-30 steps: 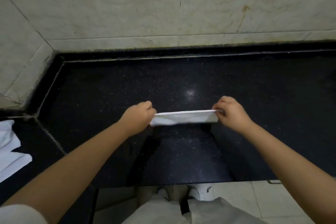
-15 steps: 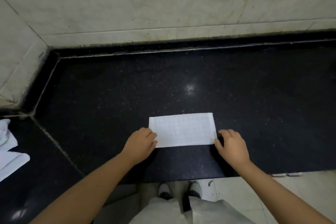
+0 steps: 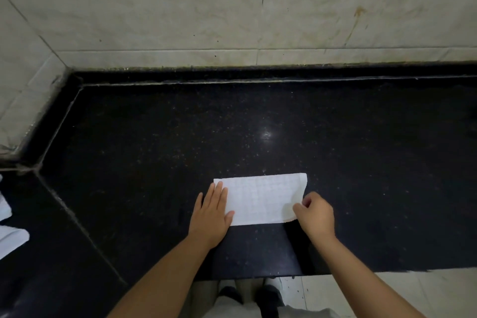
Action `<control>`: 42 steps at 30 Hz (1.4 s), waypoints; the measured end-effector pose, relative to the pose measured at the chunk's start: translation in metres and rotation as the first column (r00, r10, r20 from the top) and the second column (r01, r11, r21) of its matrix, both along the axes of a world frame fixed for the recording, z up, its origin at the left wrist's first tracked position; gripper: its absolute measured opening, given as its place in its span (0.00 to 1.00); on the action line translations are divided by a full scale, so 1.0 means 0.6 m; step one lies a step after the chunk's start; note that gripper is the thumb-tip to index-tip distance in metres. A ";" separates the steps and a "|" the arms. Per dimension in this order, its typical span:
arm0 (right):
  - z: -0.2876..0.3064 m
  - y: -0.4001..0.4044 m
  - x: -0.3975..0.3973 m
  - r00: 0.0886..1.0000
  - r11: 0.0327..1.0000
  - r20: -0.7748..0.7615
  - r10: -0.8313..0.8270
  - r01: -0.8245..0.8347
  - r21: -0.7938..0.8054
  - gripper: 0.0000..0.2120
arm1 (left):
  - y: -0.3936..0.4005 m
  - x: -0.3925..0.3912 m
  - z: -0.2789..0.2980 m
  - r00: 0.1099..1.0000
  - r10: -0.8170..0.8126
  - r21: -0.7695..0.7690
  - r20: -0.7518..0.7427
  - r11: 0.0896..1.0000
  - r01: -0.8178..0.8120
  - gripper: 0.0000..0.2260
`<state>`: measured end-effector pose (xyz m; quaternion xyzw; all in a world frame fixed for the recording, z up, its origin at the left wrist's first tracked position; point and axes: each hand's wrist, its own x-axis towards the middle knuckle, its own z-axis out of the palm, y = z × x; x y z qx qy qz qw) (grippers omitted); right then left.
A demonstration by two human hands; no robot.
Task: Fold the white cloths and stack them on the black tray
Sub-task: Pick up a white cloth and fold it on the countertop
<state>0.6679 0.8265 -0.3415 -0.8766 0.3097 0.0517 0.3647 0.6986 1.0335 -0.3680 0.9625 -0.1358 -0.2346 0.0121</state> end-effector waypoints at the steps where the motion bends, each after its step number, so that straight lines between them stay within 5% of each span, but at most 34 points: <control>1: 0.011 0.015 0.004 0.996 1.000 0.088 0.007 -0.010 0.028 0.14 | 0.001 0.001 0.001 1.000 -0.003 -0.003 -0.011 1.000 0.003 0.27; 5: 0.034 0.100 0.022 0.940 0.980 0.288 0.181 -0.198 0.031 0.18 | 0.013 0.003 0.010 0.999 0.043 -0.071 0.010 0.997 -0.042 0.27; 11: -0.020 0.218 0.024 0.724 0.734 0.176 0.667 -0.600 -0.319 0.17 | 0.084 -0.014 0.015 0.959 0.277 -0.111 0.067 0.957 -0.268 0.26; 13: -0.044 0.229 0.026 0.734 0.701 0.071 0.676 -0.610 -0.371 0.18 | 0.110 -0.023 0.014 0.945 0.317 -0.138 0.079 0.943 -0.304 0.25; 19: -0.058 0.200 0.006 0.558 0.586 0.202 0.805 -0.691 -0.422 0.09 | 0.135 -0.026 0.003 0.935 0.334 -0.266 0.124 0.919 -0.293 0.22; 25: -0.038 0.099 -0.008 0.580 0.563 0.145 0.801 -0.650 -0.510 0.16 | 0.093 -0.016 0.011 0.949 0.031 -0.431 0.313 0.895 0.112 0.18; 29: -0.036 0.081 -0.018 0.512 0.407 -0.149 0.846 -0.801 -0.439 0.23 | 0.071 -0.016 0.004 0.948 -0.208 -0.389 0.240 0.874 0.290 0.16; 31: -0.040 0.082 -0.017 0.491 0.379 -0.169 0.855 -0.812 -0.443 0.19 | 0.073 -0.018 -0.002 0.948 -0.256 -0.332 0.188 0.892 0.307 0.18; 38: -0.049 0.077 -0.002 0.497 0.386 -0.117 0.860 -0.783 -0.487 0.09 | 0.072 -0.017 -0.005 0.913 -0.313 -0.203 0.263 0.907 0.369 0.17; 42: -0.018 0.083 -0.001 0.586 0.535 -0.021 0.810 -0.753 -0.384 0.11 | 0.054 -0.015 -0.007 0.899 -0.314 -0.181 0.306 0.908 0.379 0.19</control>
